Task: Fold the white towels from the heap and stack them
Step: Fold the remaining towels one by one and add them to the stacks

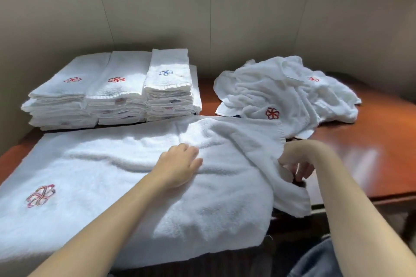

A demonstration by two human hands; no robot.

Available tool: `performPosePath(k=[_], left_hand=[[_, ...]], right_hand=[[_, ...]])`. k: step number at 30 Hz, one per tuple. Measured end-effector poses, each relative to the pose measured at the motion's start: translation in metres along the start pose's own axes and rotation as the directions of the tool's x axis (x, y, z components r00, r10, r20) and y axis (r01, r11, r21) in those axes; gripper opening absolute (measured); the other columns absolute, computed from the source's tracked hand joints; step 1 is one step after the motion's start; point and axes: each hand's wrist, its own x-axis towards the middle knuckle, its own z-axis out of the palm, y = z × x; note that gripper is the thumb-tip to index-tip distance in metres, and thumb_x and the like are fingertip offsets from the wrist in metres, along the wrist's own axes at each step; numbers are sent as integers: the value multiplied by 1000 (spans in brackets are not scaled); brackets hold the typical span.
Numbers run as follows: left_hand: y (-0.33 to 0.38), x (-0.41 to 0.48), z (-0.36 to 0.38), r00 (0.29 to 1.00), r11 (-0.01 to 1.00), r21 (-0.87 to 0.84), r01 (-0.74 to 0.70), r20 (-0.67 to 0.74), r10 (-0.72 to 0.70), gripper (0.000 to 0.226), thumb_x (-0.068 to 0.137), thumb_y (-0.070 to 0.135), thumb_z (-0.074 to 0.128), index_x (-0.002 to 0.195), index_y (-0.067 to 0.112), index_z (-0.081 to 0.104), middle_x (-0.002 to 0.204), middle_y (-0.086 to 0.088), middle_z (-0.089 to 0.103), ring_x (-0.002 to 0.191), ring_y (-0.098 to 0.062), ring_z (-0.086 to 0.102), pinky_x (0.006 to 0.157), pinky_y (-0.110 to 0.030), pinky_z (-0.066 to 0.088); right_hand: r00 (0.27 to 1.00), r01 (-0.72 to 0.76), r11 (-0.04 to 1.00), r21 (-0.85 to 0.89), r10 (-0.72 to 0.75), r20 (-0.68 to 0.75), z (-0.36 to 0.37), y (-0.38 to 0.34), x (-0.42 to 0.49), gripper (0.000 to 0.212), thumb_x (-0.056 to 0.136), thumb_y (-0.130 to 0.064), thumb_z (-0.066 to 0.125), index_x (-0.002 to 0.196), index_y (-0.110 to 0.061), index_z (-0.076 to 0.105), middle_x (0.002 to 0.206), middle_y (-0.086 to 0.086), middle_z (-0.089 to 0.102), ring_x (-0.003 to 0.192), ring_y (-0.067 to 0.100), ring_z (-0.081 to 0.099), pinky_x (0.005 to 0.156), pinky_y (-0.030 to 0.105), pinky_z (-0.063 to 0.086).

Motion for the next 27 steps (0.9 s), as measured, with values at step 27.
performPosePath(k=[27], left_hand=[[27,49,33,983,998,27,-54,-174,58,47,100,38,32,144,23,38,153,-1,32,142,-15,26,111,-35,24]], right_hand=[[973,177,911,372,-218,71,-5,76,-26,48,89,-51,57,97,-4,61,76,4,66,65,18,66,57,24,51]])
